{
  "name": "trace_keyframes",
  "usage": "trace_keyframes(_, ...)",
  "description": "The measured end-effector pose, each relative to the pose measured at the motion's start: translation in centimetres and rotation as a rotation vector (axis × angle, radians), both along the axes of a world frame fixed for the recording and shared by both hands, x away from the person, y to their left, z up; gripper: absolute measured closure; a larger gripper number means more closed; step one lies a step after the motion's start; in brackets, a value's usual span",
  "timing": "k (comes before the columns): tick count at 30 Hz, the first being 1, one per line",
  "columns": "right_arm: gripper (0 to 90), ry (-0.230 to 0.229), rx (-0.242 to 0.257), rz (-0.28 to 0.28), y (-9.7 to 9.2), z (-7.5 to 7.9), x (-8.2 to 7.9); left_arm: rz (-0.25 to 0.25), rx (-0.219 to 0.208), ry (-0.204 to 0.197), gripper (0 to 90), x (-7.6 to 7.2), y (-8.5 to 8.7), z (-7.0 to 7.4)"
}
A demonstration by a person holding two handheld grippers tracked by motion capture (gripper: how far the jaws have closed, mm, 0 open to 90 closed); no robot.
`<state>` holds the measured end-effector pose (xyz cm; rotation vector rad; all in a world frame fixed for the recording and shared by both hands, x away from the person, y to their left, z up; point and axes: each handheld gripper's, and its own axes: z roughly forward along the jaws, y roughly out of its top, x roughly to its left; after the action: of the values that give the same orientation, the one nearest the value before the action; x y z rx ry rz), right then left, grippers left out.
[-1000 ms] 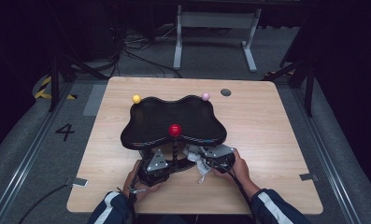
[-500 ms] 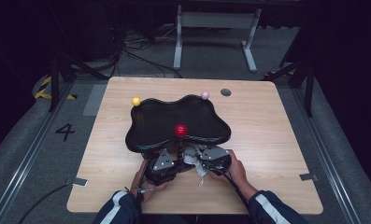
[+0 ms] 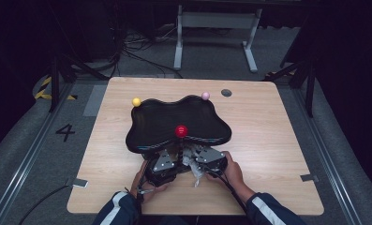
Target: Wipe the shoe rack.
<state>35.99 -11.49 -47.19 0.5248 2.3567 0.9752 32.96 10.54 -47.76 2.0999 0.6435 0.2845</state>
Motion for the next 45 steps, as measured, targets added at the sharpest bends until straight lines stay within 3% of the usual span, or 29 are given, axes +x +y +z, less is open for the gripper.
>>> trace_keyframes(3, 77.5, 0.019, 0.014, -0.059, -1.5, -0.1, 1.1, -0.001, -0.007, 0.0, 75.2, 0.0, 0.0, -0.1)
trace_keyframes(6, 77.5, -0.002, -0.01, -0.069, -2.4, 0.0, 1.7, -0.004, -0.001, 0.001, 75.2, 0.0, 0.0, 0.0)
trace_keyframes(8, 77.6, 0.016, 0.017, -0.077, -2.3, -0.1, 1.7, -0.007, -0.004, -0.004, 75.2, 0.1, 0.0, 0.0)
trace_keyframes(9, 77.6, -0.006, -0.032, -0.056, -2.6, 0.0, 1.8, -0.006, -0.006, -0.003, 75.2, 0.1, 0.0, 0.0)
trace_keyframes(10, 77.6, 0.008, -0.002, -0.072, -2.2, 0.0, 1.5, -0.008, -0.005, -0.004, 75.2, 0.1, 0.0, 0.0)
trace_keyframes(11, 77.6, 0.035, 0.03, -0.049, -1.9, -0.1, 1.1, -0.008, -0.006, -0.004, 75.2, 0.1, 0.0, 0.0)
trace_keyframes(18, 77.9, 0.019, 0.047, 0.044, 0.0, 0.3, -0.9, -0.009, -0.004, -0.003, 75.2, 0.1, 0.0, 0.0)
trace_keyframes(27, 77.8, 0.006, 0.037, 0.081, 0.4, 0.4, -1.6, -0.006, -0.003, 0.002, 75.1, 0.1, 0.0, 0.0)
trace_keyframes(30, 77.9, -0.012, 0.01, 0.062, 0.0, 0.4, -1.2, -0.007, -0.005, -0.002, 75.0, 0.0, 0.0, 0.0)
trace_keyframes(34, 77.9, 0.004, -0.002, -0.011, -1.2, 0.0, 0.1, -0.004, -0.001, 0.002, 74.9, 0.0, 0.0, 0.0)
trace_keyframes(37, 77.8, 0.023, 0.024, -0.047, -2.3, -0.1, 1.1, -0.005, 0.0, 0.002, 74.9, 0.0, 0.0, 0.0)
trace_keyframes(42, 77.9, 0.025, 0.024, -0.061, -2.5, -0.1, 1.1, -0.004, 0.004, 0.01, 75.1, 0.1, 0.0, 0.1)
trace_keyframes(45, 78.1, 0.035, 0.039, -0.025, -1.8, 0.0, 0.3, -0.007, -0.003, 0.007, 75.1, 0.1, -0.2, 0.0)
